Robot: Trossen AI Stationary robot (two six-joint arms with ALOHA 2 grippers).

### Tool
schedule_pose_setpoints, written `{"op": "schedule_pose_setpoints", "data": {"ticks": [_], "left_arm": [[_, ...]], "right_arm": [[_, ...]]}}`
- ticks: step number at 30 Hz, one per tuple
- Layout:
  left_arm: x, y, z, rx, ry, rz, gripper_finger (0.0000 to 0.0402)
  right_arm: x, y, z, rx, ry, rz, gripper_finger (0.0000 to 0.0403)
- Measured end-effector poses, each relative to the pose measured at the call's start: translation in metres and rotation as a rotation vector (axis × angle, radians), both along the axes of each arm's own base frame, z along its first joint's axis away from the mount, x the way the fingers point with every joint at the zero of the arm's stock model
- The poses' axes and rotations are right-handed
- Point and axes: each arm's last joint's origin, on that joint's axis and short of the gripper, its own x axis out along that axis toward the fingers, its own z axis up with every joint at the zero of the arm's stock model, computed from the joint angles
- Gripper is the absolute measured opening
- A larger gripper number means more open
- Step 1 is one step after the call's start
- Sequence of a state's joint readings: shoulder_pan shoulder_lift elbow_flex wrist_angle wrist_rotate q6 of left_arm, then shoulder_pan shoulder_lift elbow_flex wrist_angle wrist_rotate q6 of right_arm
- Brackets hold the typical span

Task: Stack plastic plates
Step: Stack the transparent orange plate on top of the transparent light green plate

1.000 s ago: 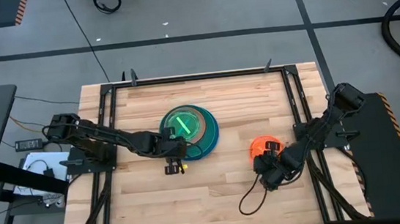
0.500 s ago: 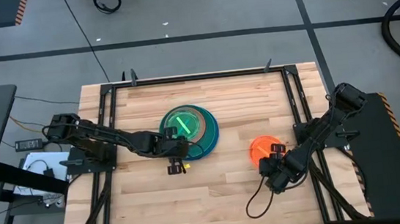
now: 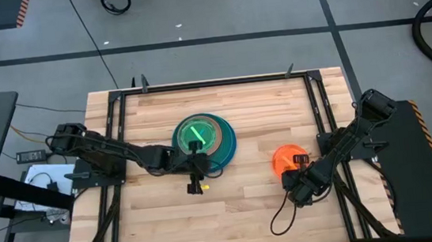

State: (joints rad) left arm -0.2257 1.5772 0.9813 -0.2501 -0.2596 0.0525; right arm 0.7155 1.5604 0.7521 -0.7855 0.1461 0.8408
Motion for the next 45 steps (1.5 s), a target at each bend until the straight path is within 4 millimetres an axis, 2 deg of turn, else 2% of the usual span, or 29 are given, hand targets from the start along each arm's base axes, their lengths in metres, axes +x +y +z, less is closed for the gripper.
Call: {"op": "schedule_pose_setpoints", "data": {"ticks": [3,9,16,22,30,45], "left_arm": [[0.003,-0.005,0.003,0.006,-0.047,-0.031,0.0115],[0.011,-0.01,0.001,-0.01,-0.105,-0.036,0.0115],[0.025,-0.013,-0.017,-0.029,-0.138,-0.025,0.0115],[0.035,-0.019,-0.033,-0.014,-0.156,-0.053,0.0115],[0.048,-0.025,-0.036,-0.009,-0.168,-0.07,0.0115],[0.05,-0.028,-0.036,-0.044,-0.164,-0.103,0.0115]], "right_arm": [[0.003,0.004,0.004,0.025,0.007,0.076,0.0009],[0.015,0.013,0.018,0.025,-0.057,0.254,0.0018],[0.029,0.023,0.024,0.045,-0.202,0.395,0.0016],[0.033,0.026,0.025,0.038,-0.244,0.519,0.0017],[0.038,0.027,0.025,0.023,-0.296,0.519,0.0024],[0.04,0.031,0.026,0.083,-0.324,0.49,0.0099]]}}
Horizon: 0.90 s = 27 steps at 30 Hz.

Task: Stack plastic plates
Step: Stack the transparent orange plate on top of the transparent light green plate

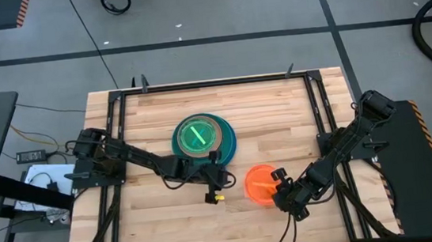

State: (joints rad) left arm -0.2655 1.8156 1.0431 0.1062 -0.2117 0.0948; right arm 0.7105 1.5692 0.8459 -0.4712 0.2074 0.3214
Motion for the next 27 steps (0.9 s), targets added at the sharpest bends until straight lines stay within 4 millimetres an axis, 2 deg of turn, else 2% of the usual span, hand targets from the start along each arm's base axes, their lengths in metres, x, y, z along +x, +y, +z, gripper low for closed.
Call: {"op": "schedule_pose_setpoints", "data": {"ticks": [5,11,20,27], "left_arm": [[0.0,-0.002,0.001,-0.009,-0.012,-0.002,0.0115],[0.001,-0.002,0.0,-0.039,-0.016,0.017,0.0115],[0.013,-0.007,-0.029,-0.127,-0.015,0.018,0.0115],[0.014,-0.009,-0.035,-0.129,-0.018,0.014,0.0114]], "right_arm": [[0.001,-0.001,0.0,-0.041,-0.032,-0.019,0.0116],[0.01,-0.012,0.001,-0.097,-0.079,-0.076,0.0125],[0.02,-0.032,-0.013,-0.018,-0.089,-0.094,0.0117],[0.018,-0.048,-0.027,-0.035,-0.089,-0.099,0.0116]]}}
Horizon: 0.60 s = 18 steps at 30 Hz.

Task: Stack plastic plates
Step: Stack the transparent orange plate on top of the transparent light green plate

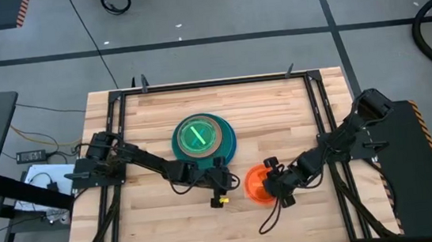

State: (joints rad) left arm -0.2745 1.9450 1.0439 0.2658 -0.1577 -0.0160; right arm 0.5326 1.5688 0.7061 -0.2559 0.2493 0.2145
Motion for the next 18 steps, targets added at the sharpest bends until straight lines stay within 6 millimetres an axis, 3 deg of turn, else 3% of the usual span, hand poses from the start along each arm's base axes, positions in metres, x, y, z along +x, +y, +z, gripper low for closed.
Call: {"op": "schedule_pose_setpoints", "data": {"ticks": [8,18], "left_arm": [[0.001,0.0,0.001,-0.002,-0.011,-0.001,0.0114],[0.001,0.0,0.001,0.027,-0.013,-0.021,0.0114]], "right_arm": [[-0.001,-0.017,-0.012,-0.022,-0.025,-0.054,0.0115],[-0.001,-0.022,-0.011,-0.197,-0.1,-0.108,0.0114]]}}
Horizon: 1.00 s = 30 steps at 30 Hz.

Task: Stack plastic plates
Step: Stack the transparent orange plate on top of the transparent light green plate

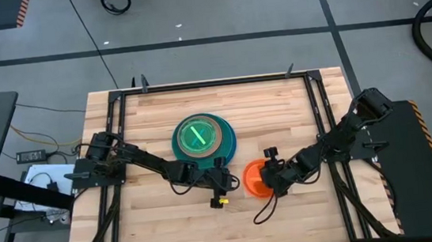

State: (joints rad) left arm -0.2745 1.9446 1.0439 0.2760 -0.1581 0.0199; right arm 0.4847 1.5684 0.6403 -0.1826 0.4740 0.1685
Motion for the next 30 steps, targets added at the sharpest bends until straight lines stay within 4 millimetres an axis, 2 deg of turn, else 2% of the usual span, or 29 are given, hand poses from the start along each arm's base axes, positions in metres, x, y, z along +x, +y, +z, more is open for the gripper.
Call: {"op": "schedule_pose_setpoints", "data": {"ticks": [6,11,15,22,26,30], "left_arm": [[0.0,0.0,0.0,0.002,0.0,-0.002,0.0114],[0.0,0.0,0.0,0.004,0.005,-0.002,0.0114],[0.0,0.0,0.0,0.004,0.005,-0.002,0.0114],[-0.002,0.001,-0.003,0.013,0.04,-0.001,0.0114],[-0.003,0.001,-0.004,0.017,0.055,-0.001,0.0114],[-0.004,0.001,-0.005,0.02,0.064,-0.001,0.0114]], "right_arm": [[0.0,-0.008,0.001,-0.044,-0.021,-0.109,0.0114],[0.006,-0.028,0.006,0.129,0.049,-0.221,0.0114],[0.01,-0.042,0.005,0.176,0.082,-0.245,0.0117],[0.019,-0.046,0.015,0.129,0.062,-0.26,0.0156],[0.016,-0.055,0.014,0.056,0.093,-0.304,0.0182],[0.016,-0.062,0.013,0.131,0.139,-0.302,0.0202]]}}
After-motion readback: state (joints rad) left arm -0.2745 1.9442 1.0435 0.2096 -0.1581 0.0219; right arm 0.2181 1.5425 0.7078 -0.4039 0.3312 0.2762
